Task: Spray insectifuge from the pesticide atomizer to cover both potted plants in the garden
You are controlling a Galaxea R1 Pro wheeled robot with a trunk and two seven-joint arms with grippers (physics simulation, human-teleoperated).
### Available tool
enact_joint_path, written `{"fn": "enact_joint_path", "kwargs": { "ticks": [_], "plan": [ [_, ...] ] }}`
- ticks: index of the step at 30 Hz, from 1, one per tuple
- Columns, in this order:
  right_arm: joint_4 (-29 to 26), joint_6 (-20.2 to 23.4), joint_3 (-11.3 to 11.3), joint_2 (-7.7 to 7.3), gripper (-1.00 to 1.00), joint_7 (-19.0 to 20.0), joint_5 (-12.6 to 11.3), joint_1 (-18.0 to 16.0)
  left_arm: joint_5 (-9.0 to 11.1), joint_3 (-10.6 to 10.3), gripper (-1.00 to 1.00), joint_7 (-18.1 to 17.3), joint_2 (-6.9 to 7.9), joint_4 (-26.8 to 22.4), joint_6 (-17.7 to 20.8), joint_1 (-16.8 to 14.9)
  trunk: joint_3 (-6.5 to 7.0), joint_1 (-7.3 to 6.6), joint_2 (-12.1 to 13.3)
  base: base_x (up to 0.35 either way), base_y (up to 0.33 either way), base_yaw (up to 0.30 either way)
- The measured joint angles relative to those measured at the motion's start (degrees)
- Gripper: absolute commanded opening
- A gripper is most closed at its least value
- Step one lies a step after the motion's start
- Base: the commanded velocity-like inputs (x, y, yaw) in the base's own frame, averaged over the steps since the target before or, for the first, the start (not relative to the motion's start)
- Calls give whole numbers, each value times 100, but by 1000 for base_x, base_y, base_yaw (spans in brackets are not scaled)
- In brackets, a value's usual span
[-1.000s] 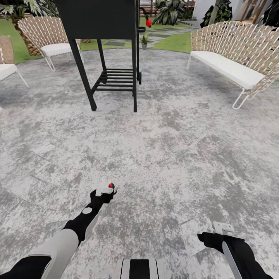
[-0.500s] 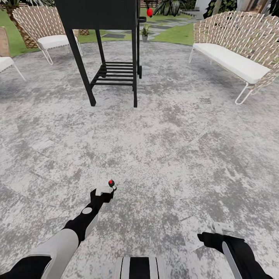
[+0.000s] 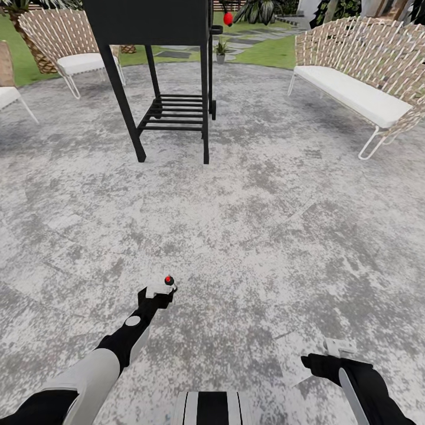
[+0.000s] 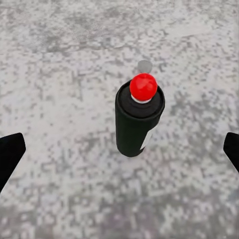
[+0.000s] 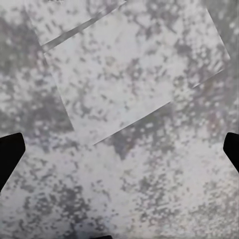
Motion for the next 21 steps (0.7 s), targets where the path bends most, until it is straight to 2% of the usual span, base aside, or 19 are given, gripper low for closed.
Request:
{"fn": "enact_joint_path", "kwargs": {
  "ticks": [7, 21],
  "plan": [
    [0, 0, -9, 0, 100, 0, 0, 0, 0, 0, 100, 6, 0, 0, 1, 0, 0, -2, 0, 228, 0, 0],
    [0, 0, -11, 0, 100, 0, 0, -1, 0, -9, 100, 7, -8, -9, 0, 0, 0, 0, 0, 15, 0, 0]
  ]
}}
